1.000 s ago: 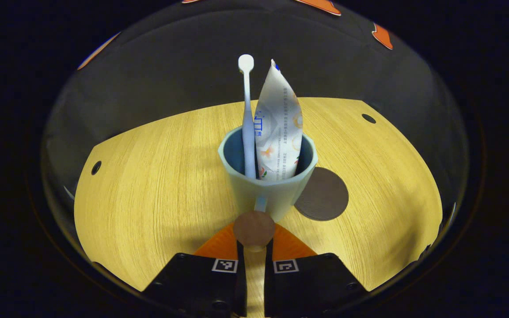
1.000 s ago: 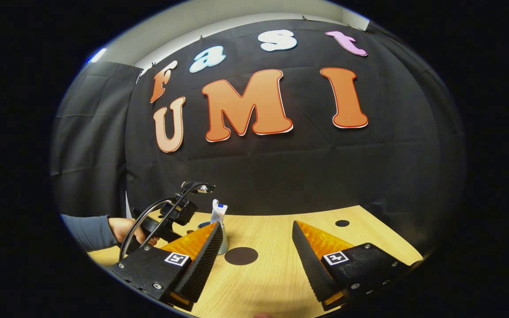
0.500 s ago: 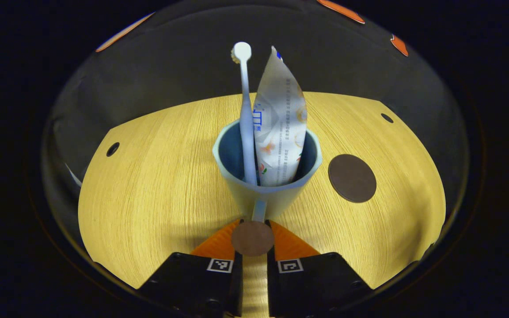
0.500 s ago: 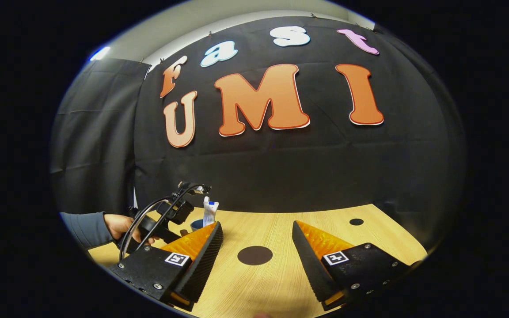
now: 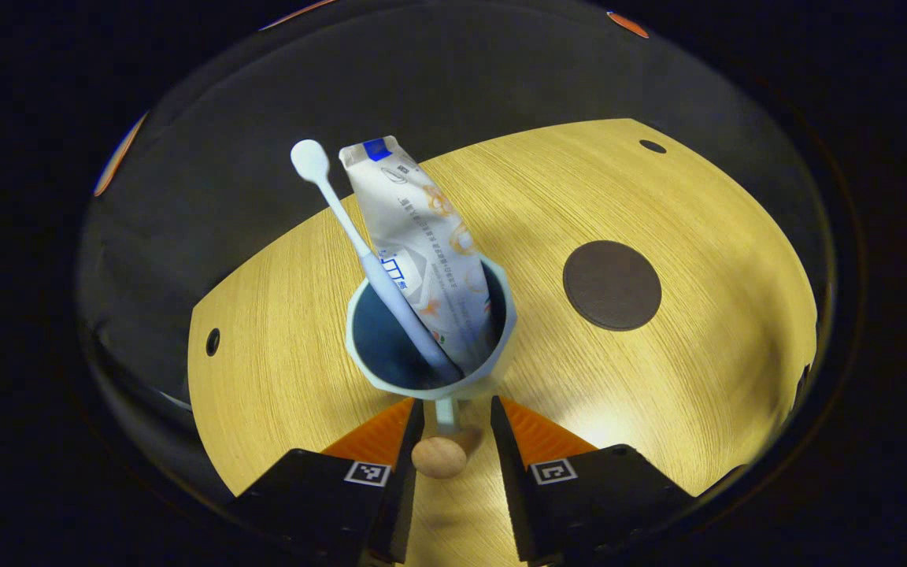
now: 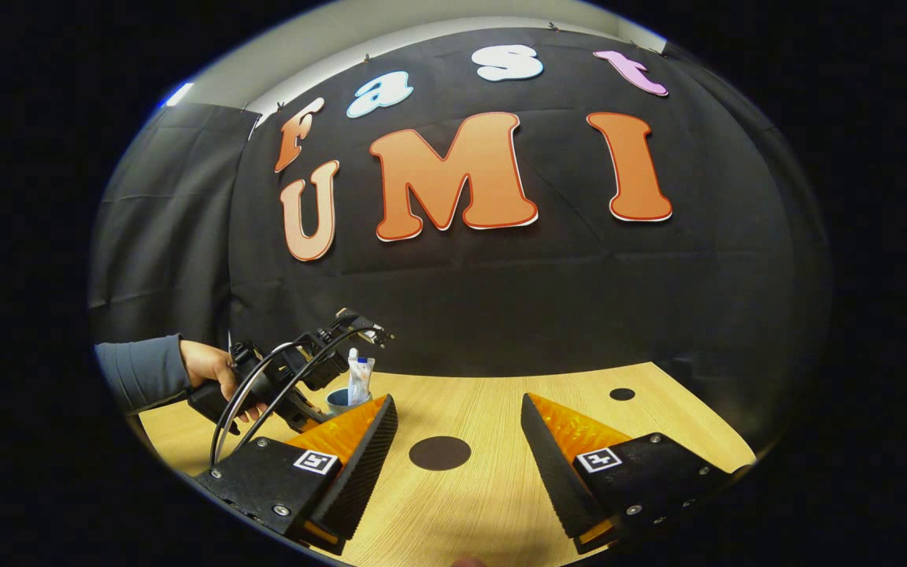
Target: Put the toothbrush and toothpaste on the desktop into the cup, then pick up the cup and place it on the coaster on the desktop.
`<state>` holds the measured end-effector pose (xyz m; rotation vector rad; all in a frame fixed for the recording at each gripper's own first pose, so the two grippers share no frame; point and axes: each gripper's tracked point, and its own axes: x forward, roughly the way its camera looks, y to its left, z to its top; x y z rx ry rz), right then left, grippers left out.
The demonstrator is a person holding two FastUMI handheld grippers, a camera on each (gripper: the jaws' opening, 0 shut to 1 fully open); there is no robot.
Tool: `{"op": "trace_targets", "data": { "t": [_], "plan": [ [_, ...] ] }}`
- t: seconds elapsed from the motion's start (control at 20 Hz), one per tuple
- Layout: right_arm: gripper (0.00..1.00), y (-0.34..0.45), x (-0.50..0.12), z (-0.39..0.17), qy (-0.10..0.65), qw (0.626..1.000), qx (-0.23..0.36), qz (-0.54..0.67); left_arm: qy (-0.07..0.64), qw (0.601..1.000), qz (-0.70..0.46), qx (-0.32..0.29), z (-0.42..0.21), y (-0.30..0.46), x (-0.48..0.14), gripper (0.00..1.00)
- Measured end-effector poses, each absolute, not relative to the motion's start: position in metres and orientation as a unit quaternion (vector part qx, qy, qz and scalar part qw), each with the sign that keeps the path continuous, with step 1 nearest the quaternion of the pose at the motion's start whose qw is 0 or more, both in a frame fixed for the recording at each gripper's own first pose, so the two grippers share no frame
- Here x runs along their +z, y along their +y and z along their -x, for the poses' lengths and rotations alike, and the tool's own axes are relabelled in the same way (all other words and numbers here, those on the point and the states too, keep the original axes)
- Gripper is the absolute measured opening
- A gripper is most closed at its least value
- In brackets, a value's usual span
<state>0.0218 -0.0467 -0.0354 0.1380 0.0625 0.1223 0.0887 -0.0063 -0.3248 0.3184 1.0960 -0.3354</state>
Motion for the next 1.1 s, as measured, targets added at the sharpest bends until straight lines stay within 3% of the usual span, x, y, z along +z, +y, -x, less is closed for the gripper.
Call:
{"op": "trace_targets", "data": {
  "t": [0.15, 0.25, 0.35, 1.1],
  "plan": [
    [0.95, -0.050, -0.037, -0.022, 0.029, 0.995, 0.057, -0.078, 0.520, 0.828, -0.138, -0.157, -0.093, -0.007, -0.330, 0.40],
    [0.95, -0.049, -0.044, -0.023, 0.039, 0.994, 0.056, -0.080, 0.520, 0.831, -0.127, -0.152, -0.096, -0.006, -0.333, 0.26],
    [0.95, -0.046, -0.046, -0.020, 0.041, 0.995, 0.058, -0.077, 0.515, 0.836, -0.118, -0.148, -0.100, -0.008, -0.319, 0.23],
    [0.95, -0.053, -0.044, -0.014, 0.039, 0.995, 0.052, -0.075, 0.474, 0.866, -0.056, -0.148, -0.116, -0.016, -0.313, 0.20]
  ]
}}
